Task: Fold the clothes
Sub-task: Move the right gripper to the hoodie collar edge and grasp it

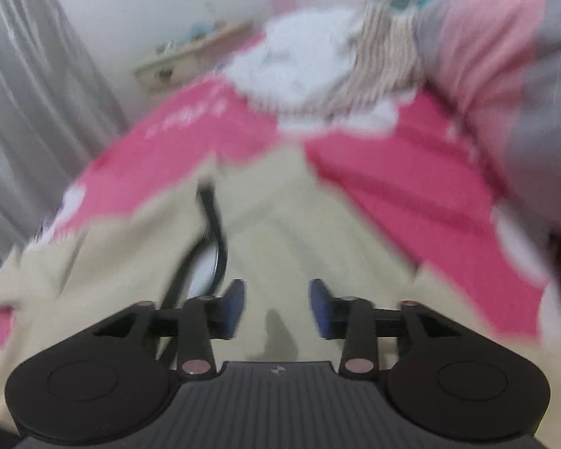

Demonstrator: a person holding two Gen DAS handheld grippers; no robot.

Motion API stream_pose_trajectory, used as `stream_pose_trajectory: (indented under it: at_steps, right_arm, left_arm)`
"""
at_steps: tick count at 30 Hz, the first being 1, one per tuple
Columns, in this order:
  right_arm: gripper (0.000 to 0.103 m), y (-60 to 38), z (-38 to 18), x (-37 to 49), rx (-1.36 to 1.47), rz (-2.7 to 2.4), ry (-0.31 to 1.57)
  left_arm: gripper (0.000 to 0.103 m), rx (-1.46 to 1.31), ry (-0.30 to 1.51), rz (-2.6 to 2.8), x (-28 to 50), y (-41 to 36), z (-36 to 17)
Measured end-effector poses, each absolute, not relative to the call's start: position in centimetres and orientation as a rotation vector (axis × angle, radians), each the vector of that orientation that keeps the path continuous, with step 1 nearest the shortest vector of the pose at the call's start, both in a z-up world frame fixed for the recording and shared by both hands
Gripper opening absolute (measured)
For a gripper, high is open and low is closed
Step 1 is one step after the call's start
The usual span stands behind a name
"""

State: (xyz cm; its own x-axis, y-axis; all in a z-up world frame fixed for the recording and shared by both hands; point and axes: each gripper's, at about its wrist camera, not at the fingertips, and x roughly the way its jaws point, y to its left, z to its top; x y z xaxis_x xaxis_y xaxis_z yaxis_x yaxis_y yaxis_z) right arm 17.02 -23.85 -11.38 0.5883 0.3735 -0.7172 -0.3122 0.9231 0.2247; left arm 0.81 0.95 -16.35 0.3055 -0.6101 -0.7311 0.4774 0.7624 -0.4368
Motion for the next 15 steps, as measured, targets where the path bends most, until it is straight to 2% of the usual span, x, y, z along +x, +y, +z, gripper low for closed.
stream_pose_trajectory:
  at_steps: [1, 3, 4, 7, 10, 11, 12, 13, 14, 15]
  right_arm:
    - [0.046, -23.8, -11.1, 18.1, 0.045, 0.375, 0.835]
    - [0.059, -24.1, -11.4, 20.9, -0.027, 0.324, 0.843]
    - [0.061, -24.5, -12.0, 22.4, -0.039, 0.316, 0.884]
    - [0.067, -25.9, -13.9, 25.7, -0.012, 0.332, 1.025]
    - [0.067, -26.4, -15.8, 26.8, 0.0, 0.377, 1.125]
    - [0.057, -26.4, -16.1, 26.8, -0.003, 0.38, 1.125]
    - [0.033, -26.5, -16.1, 26.7, -0.003, 0.384, 1.116]
    - [0.02, -26.7, -15.8, 26.7, 0.006, 0.396, 1.101]
    - [0.011, -26.8, -15.6, 26.6, 0.021, 0.409, 1.091]
    - [0.009, -27.0, -15.3, 26.6, 0.031, 0.419, 1.08]
  left_arm:
    - [0.049, -0.152, 1.035, -0.724, 0.9, 1.0, -16.4]
    - [0.049, -0.166, 1.036, -0.726, 0.8, 1.0, -16.5]
    - [0.049, -0.171, 1.036, -0.727, 0.8, 1.0, -16.6]
    - [0.049, -0.183, 1.035, -0.735, 0.7, 1.2, -16.7]
    - [0.049, -0.185, 1.039, -0.738, 0.8, 1.2, -16.7]
    - [0.049, -0.186, 1.041, -0.738, 0.8, 1.1, -16.7]
    - [0.049, -0.187, 1.043, -0.738, 0.8, 1.0, -16.6]
    - [0.049, -0.187, 1.046, -0.738, 0.8, 0.9, -16.6]
    - [0.049, -0.187, 1.049, -0.738, 0.8, 0.8, -16.7]
    - [0.049, -0.186, 1.051, -0.738, 0.9, 0.7, -16.7]
